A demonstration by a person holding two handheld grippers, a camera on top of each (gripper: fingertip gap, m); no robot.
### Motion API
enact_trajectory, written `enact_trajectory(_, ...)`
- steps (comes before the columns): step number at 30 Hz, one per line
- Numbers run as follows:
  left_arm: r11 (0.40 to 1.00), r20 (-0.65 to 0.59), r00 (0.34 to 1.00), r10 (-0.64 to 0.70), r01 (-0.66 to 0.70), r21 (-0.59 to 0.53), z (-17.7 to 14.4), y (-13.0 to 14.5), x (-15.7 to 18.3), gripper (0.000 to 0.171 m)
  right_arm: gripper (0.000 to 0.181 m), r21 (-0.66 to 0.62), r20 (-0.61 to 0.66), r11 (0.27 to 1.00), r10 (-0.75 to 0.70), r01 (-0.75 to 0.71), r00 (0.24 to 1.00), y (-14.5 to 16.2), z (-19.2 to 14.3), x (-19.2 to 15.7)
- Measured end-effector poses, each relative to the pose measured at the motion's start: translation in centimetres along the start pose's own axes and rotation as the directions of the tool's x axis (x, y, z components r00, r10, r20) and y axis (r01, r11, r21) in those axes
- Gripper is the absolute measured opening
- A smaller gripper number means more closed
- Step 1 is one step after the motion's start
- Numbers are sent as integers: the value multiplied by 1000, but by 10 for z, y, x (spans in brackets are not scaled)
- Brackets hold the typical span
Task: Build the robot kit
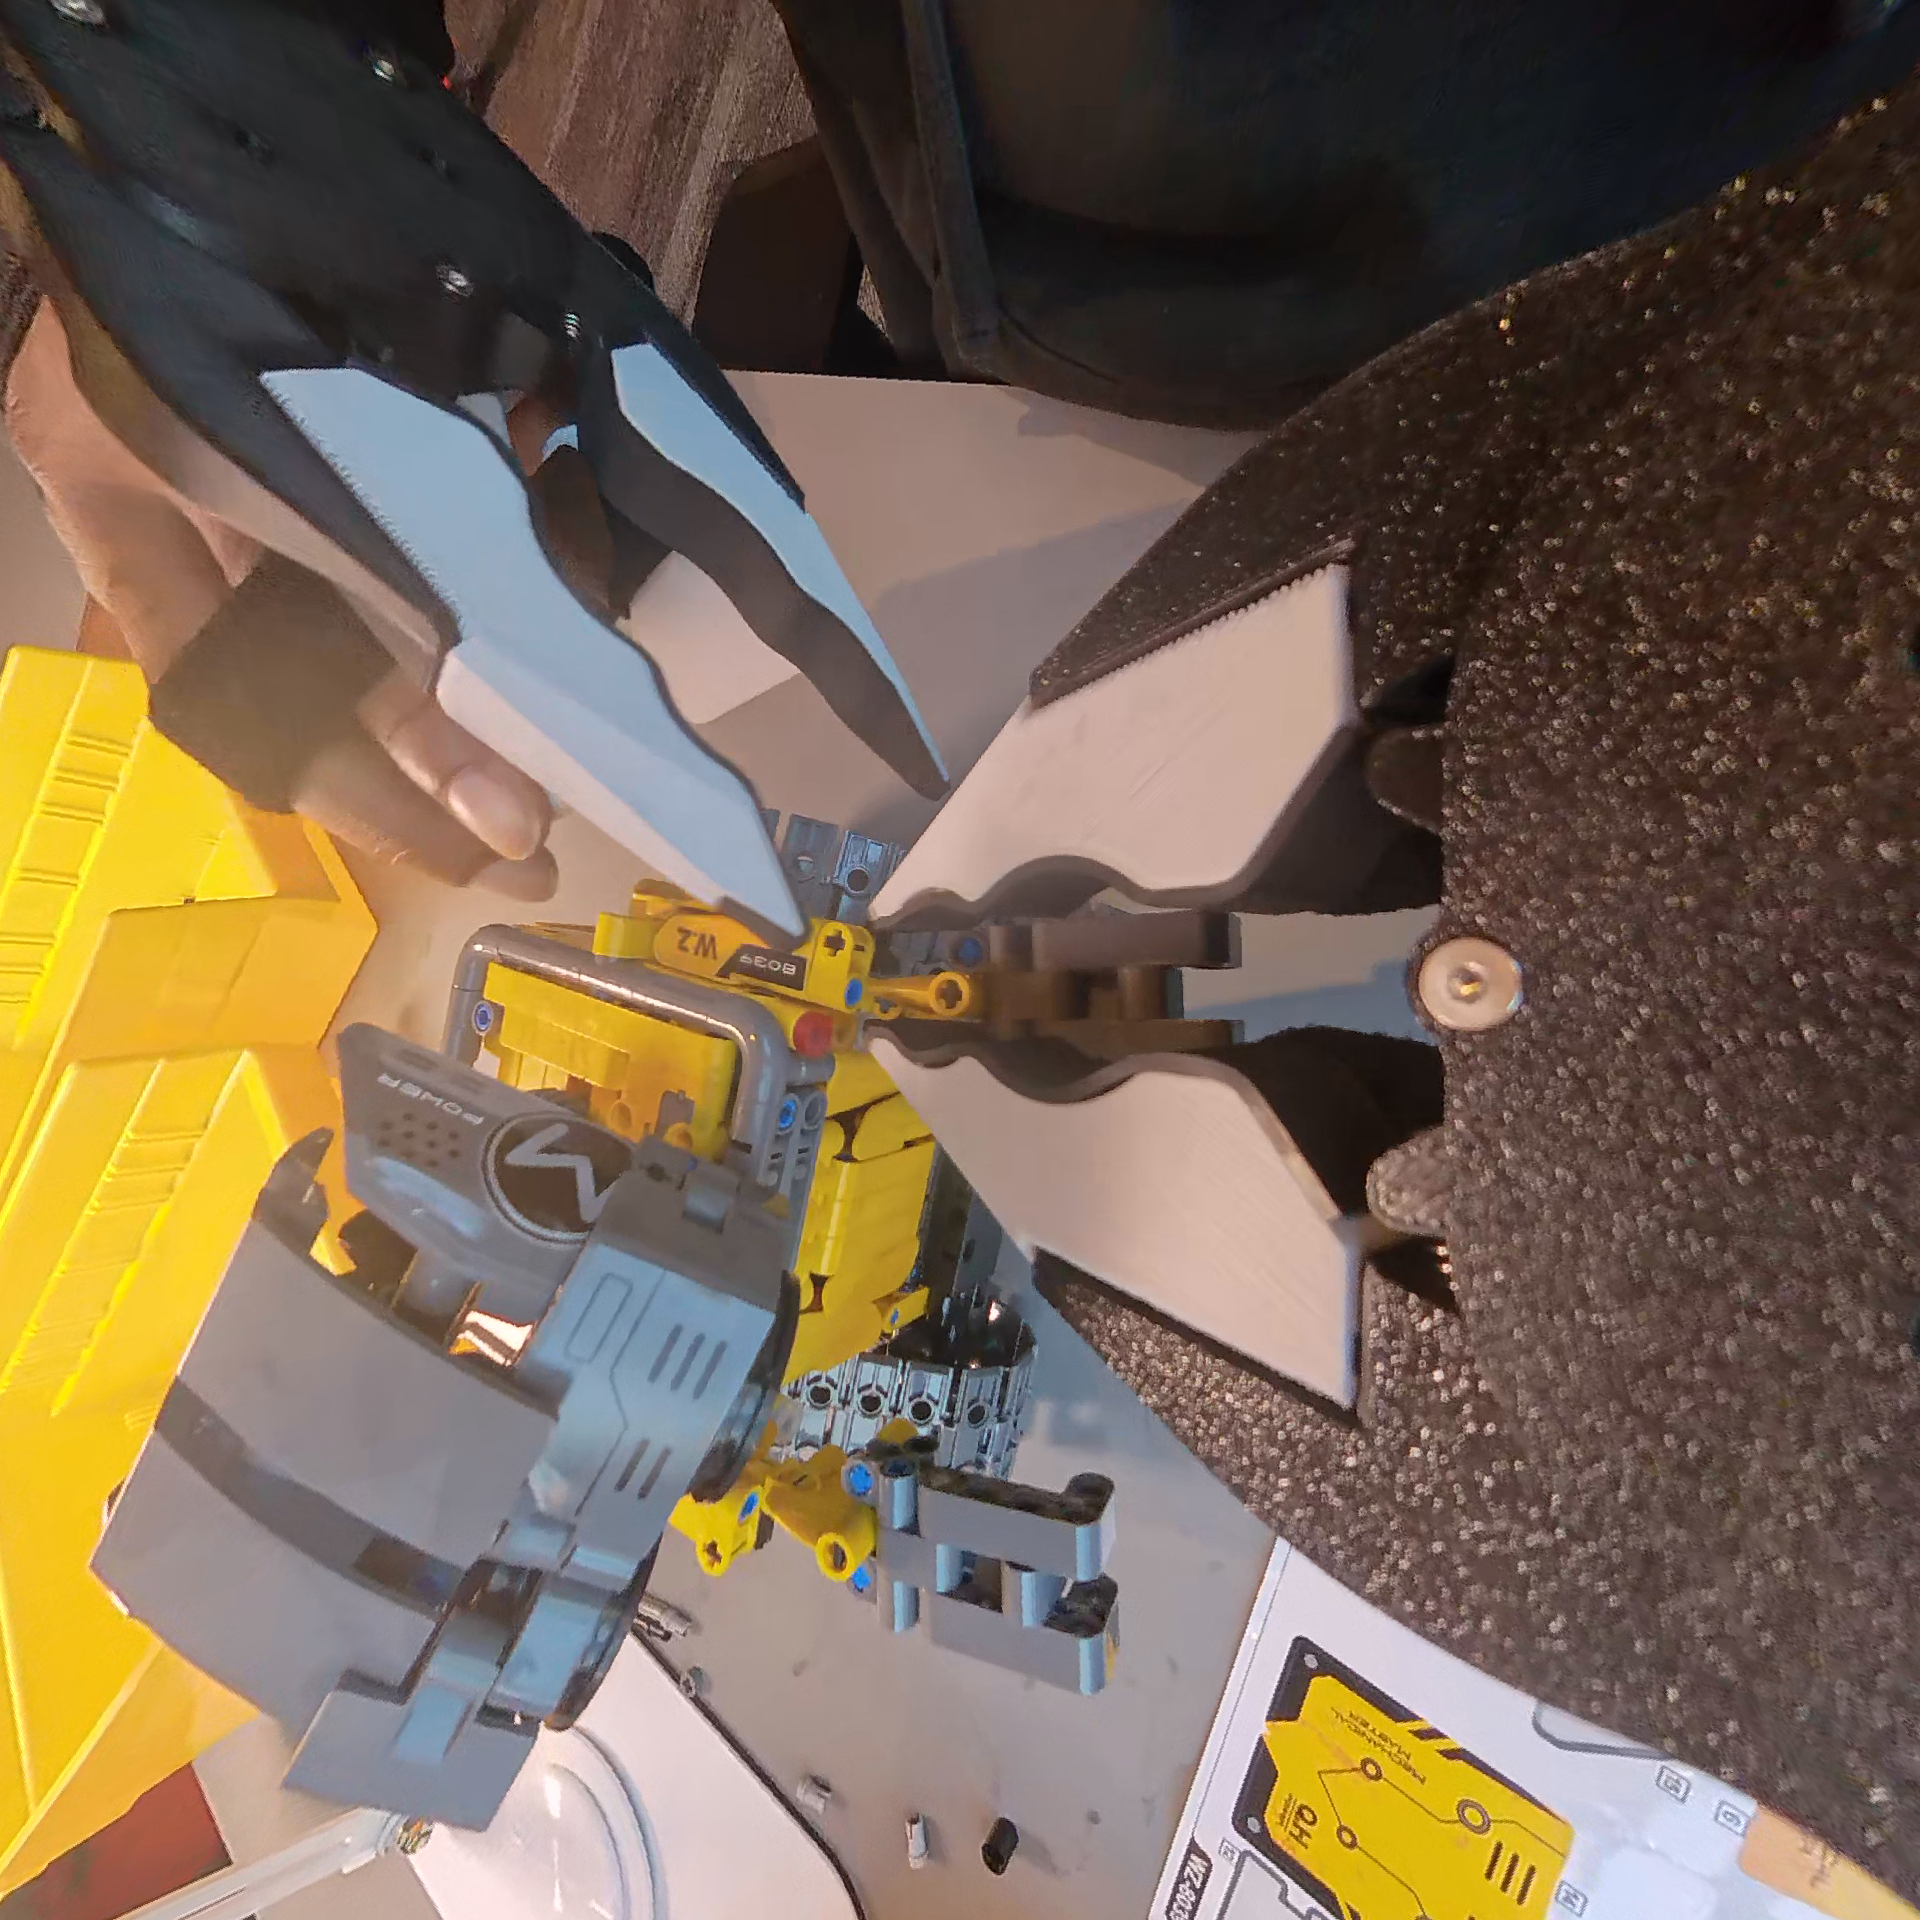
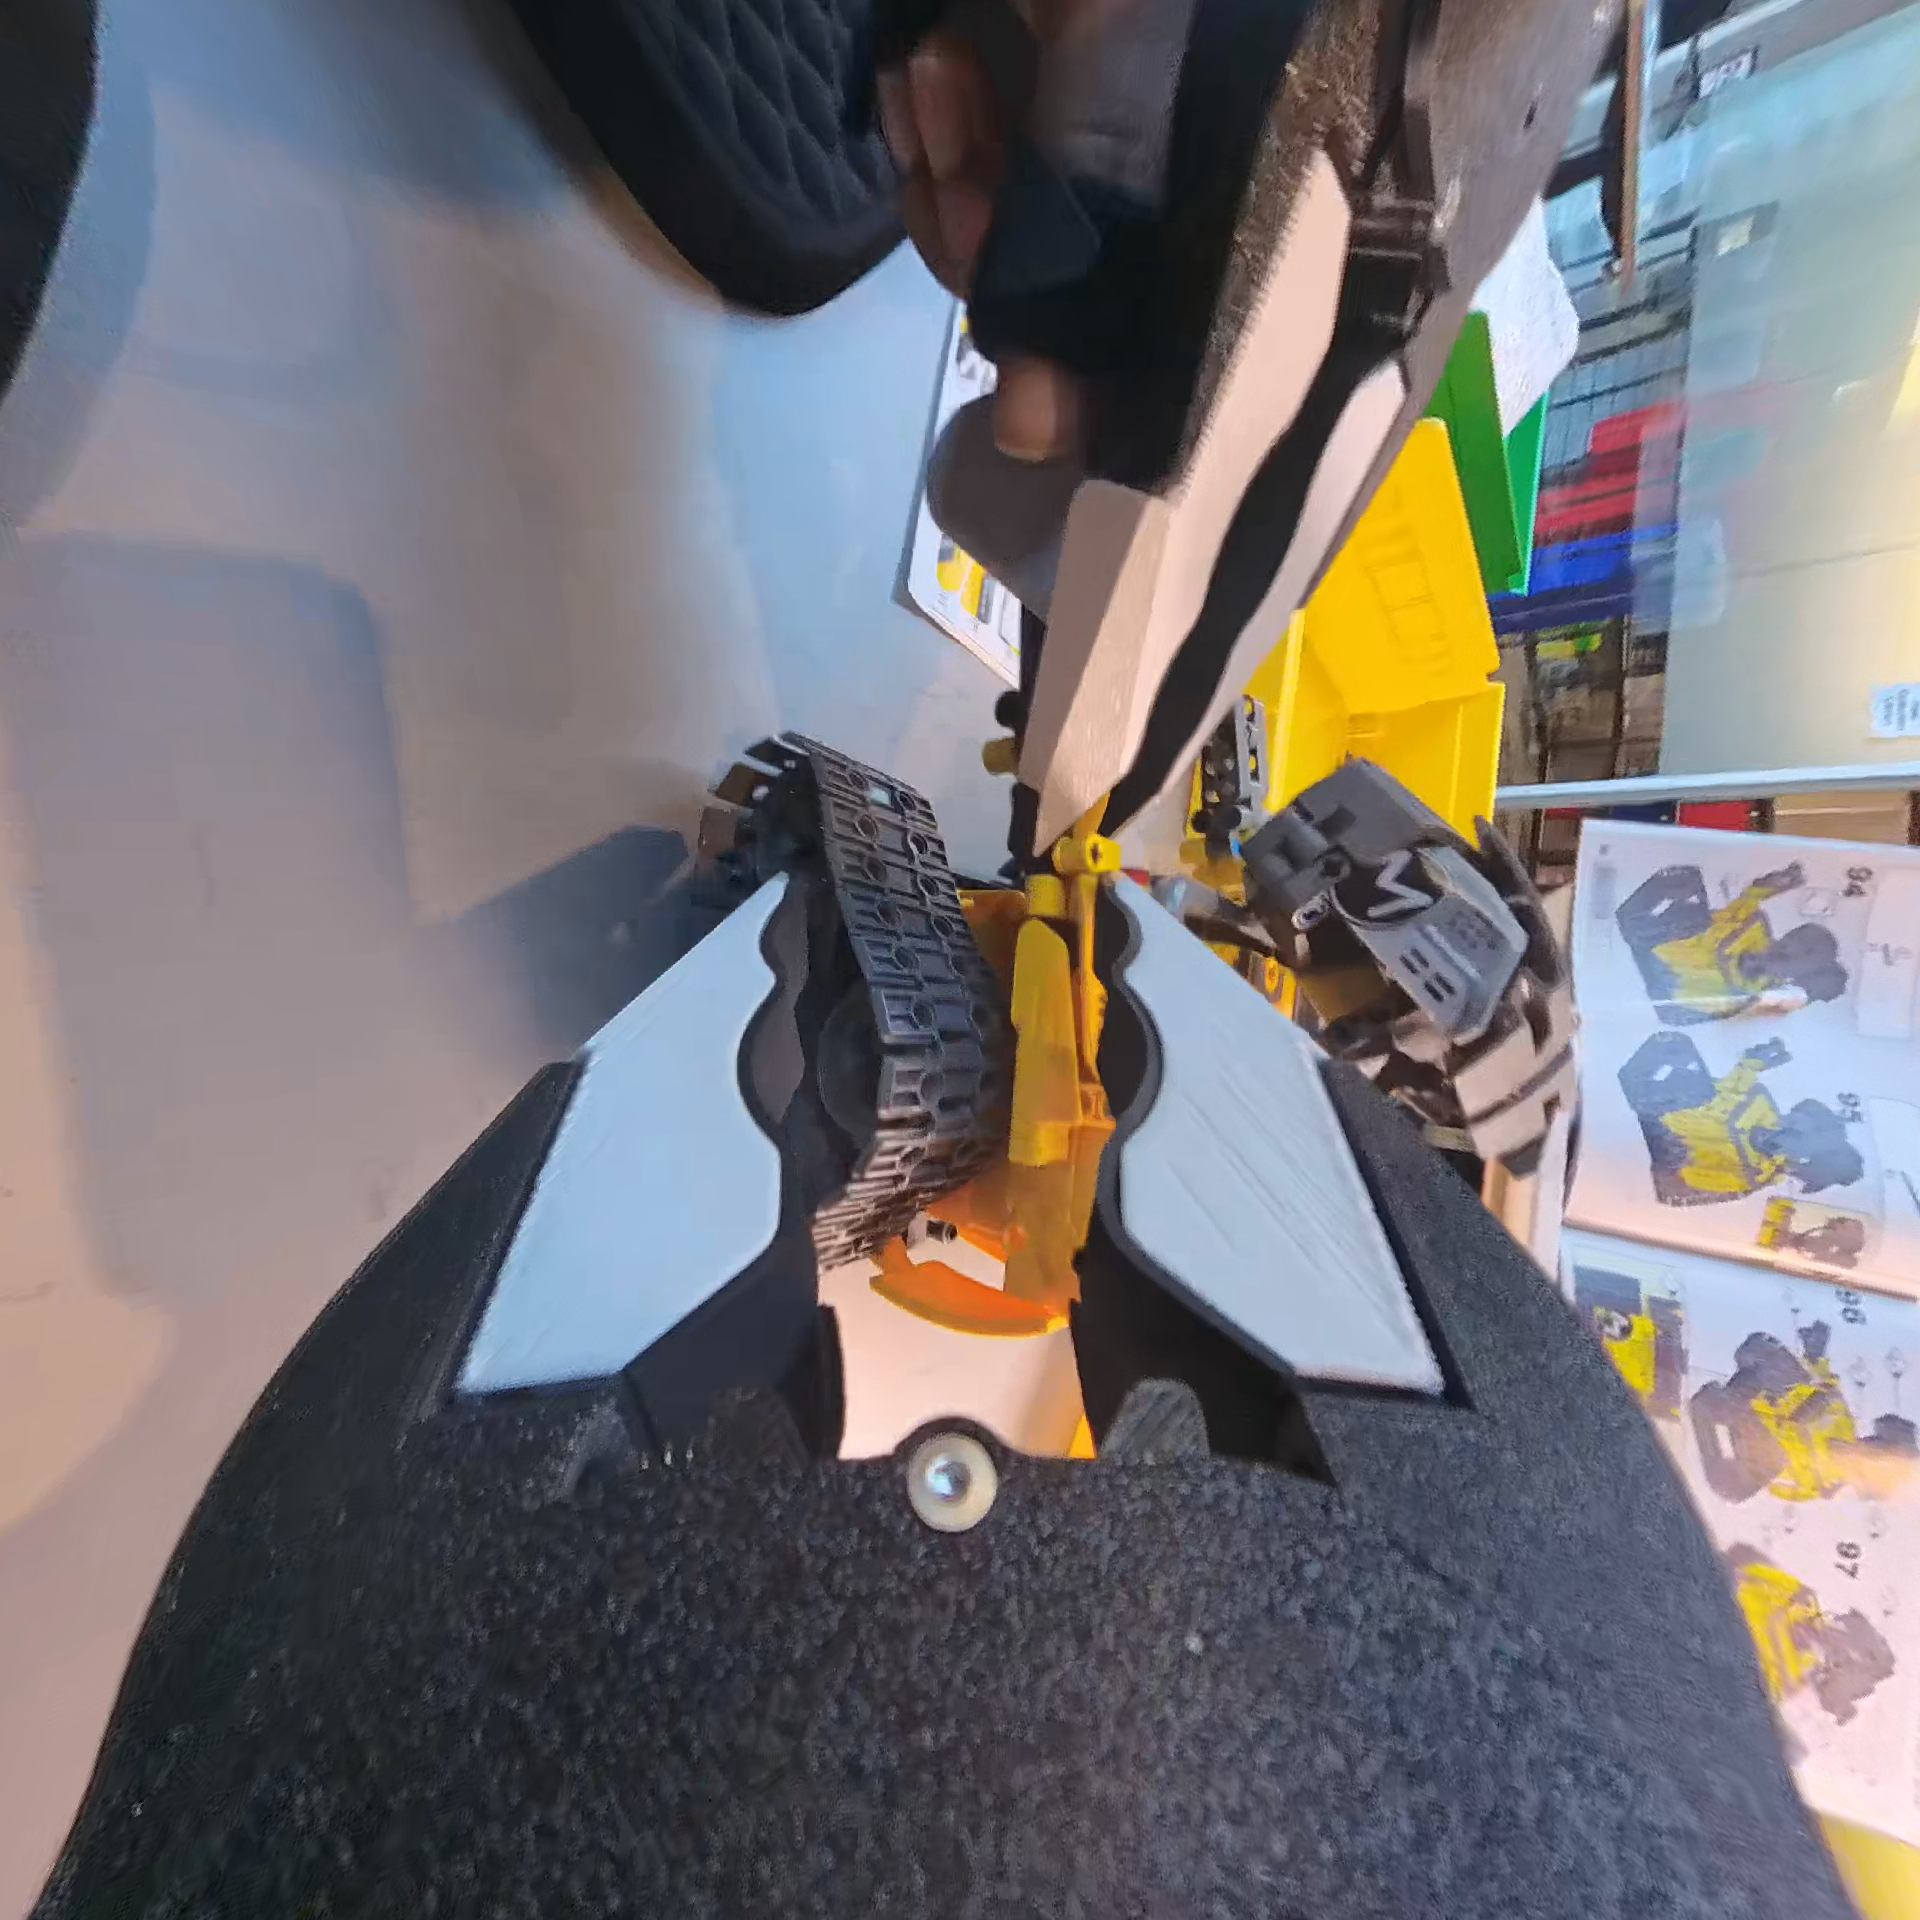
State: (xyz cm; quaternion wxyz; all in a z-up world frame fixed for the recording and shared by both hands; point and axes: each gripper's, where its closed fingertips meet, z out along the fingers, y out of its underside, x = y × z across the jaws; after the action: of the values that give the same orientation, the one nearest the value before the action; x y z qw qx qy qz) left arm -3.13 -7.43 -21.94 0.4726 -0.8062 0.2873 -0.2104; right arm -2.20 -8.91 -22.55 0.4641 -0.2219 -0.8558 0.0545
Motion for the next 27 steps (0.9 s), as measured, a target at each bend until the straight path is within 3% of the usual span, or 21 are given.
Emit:
enact_trajectory(8, 1000, -6, 1000, -19, 19, 6, 0, 1, 0, 15, 55, -4, -9, 997, -74, 74, 997, 1, 1, -2)
enact_trajectory(13, 999, -13, 999, -33, 33, 10, -1, 0, 0, 15, 37, -14, 22, 992, -128, 128, 992, 4, 2, -12)
enact_trajectory(15, 999, -12, 999, -31, 32, 9, -1, 1, 0, 15, 42, -31, 2, 988, -150, 150, 989, 8, 3, -12)
enact_trajectory(18, 999, -15, 999, -35, 36, 11, -1, 1, 0, 15, 43, 52, -30, 998, -31, 33, 999, -5, -9, 6)
enact_trajectory(25, 999, -13, 999, -46, 46, 12, -1, 1, -1, 15, 44, 27, -35, 994, -104, 105, 994, 2, 0, 0)
enact_trajectory(27, 998, -19, 998, -54, 54, 17, -1, 1, -1, 15, 38, 43, -10, 995, -85, 86, 996, 0, -1, -3)
